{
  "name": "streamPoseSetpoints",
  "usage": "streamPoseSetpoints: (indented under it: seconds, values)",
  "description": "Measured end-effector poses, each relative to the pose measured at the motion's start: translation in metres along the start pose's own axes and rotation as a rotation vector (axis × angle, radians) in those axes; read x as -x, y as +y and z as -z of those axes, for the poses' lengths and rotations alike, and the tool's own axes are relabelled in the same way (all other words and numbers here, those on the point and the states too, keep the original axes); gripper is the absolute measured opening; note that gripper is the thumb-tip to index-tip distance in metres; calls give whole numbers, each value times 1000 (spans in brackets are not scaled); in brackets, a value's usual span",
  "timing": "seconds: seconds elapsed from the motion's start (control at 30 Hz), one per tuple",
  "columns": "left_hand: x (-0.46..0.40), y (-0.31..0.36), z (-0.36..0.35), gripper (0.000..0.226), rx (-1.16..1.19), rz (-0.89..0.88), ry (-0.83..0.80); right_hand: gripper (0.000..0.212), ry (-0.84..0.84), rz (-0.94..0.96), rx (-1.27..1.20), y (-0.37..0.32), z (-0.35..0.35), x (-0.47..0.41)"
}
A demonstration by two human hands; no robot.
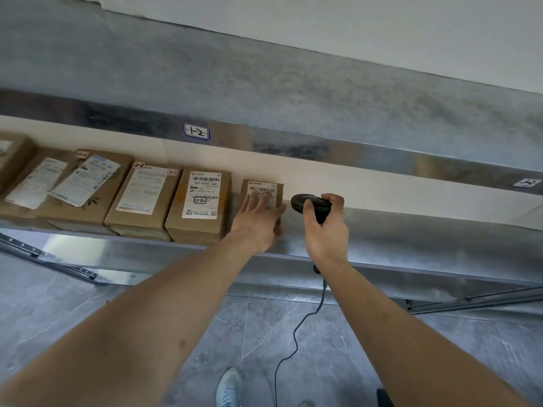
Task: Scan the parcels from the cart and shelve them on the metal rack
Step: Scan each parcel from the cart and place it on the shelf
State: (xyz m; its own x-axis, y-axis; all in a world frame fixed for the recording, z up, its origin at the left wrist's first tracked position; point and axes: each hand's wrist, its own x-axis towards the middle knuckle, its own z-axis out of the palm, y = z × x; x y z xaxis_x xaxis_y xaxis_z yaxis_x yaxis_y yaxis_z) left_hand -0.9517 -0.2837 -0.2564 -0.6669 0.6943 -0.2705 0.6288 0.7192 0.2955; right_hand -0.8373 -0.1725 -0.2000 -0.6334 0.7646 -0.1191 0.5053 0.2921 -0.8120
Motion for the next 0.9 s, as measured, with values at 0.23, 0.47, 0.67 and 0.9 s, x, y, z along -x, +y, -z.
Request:
streamPoseSetpoints:
  seconds: [0.23, 0.47, 0.67, 0.9]
  values:
    - [6, -14, 9, 62, -22, 97, 2, 34, -15, 14, -25, -7, 0, 1]
    - [1, -15, 17, 65, -81, 75, -62, 33, 35, -19, -40, 0, 14, 6]
    - [12, 13, 31, 66, -136, -60, -27, 35, 130, -31, -85, 4, 37, 28]
    - [41, 86, 54, 51, -250, -242, 78, 36, 282, -35, -139, 7, 90, 69]
